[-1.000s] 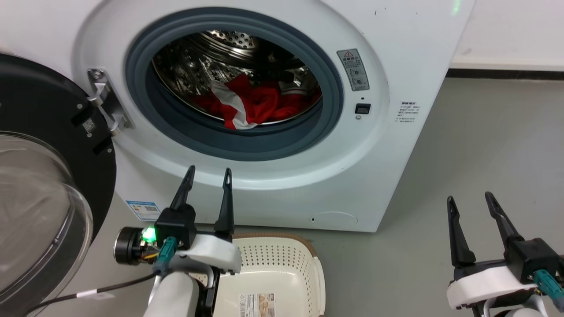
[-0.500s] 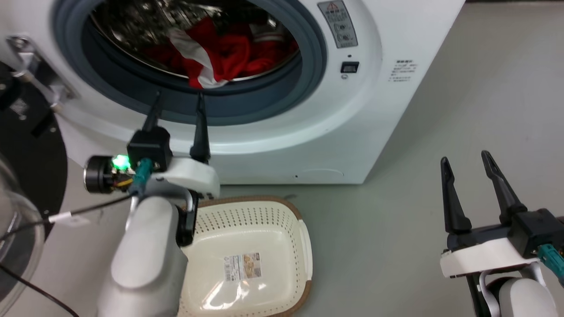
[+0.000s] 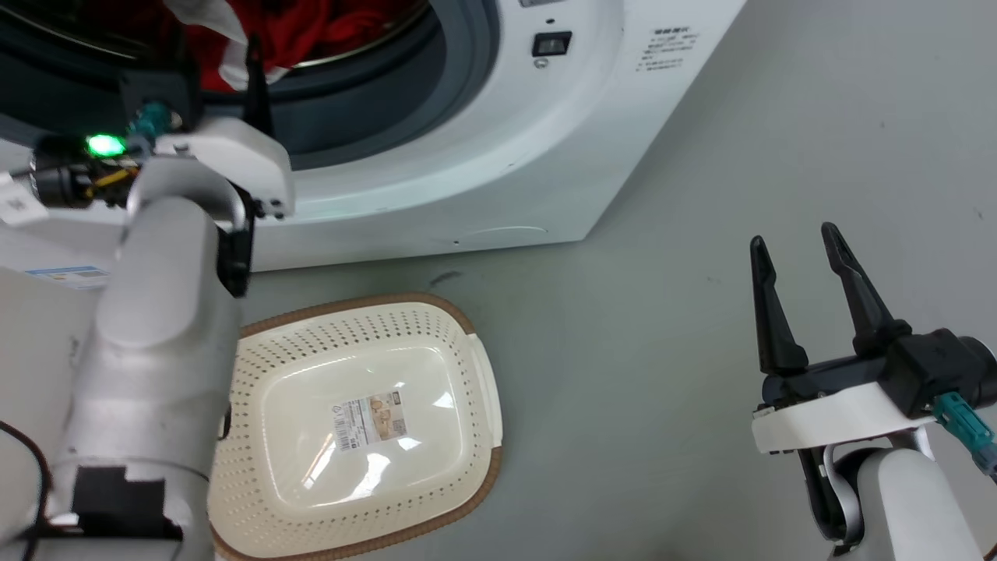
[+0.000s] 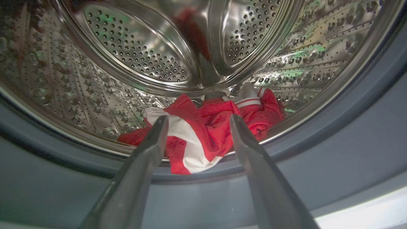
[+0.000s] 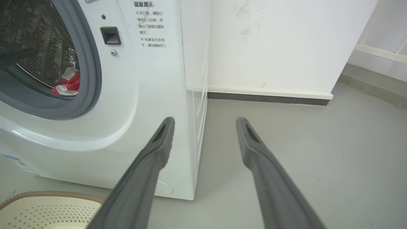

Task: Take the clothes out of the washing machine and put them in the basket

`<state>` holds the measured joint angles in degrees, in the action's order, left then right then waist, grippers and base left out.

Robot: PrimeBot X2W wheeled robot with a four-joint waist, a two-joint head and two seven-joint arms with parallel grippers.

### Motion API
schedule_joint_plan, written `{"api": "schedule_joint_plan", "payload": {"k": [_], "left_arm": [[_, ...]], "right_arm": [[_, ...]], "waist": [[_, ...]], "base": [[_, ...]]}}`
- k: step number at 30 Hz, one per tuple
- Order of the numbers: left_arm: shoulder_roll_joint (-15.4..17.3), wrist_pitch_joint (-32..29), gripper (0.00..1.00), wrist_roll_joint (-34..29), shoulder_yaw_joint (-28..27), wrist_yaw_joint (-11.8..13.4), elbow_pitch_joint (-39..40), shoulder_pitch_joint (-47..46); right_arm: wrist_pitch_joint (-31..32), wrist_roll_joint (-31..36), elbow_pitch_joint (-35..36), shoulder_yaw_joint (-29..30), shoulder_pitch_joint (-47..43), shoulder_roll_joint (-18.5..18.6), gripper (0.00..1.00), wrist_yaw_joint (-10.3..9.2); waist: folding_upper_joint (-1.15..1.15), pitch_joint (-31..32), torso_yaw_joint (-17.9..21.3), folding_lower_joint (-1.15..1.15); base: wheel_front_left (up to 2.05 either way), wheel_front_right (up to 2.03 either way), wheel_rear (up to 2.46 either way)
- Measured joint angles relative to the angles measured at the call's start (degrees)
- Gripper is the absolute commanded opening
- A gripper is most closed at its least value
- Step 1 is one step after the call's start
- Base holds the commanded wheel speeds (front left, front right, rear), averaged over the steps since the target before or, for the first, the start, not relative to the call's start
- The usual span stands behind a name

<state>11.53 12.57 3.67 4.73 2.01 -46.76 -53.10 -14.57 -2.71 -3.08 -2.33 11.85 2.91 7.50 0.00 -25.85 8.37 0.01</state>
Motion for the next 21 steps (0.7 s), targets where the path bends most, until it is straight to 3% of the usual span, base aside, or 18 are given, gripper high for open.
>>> {"api": "schedule_joint_plan", "payload": {"k": [8, 21], "left_arm": [[4.4, -10.0, 1.00, 0.0, 0.3, -2.0, -9.6, -10.8], [8.8, -33.5, 1.00, 1.0, 1.8, -6.6, -21.0, -23.2]], "right_arm": [[-0.5, -2.1, -2.3, -2.2, 2.6, 0.0, 1.00, 0.01], [-0.5, -4.6, -2.3, -4.6, 4.4, 0.0, 1.00, 0.01]], "waist": [[0.00, -3.6, 3.6, 0.00], [0.00, -6.8, 7.0, 0.00]], "base": [[0.00, 0.00, 0.00], [0.00, 0.00, 0.00]]}}
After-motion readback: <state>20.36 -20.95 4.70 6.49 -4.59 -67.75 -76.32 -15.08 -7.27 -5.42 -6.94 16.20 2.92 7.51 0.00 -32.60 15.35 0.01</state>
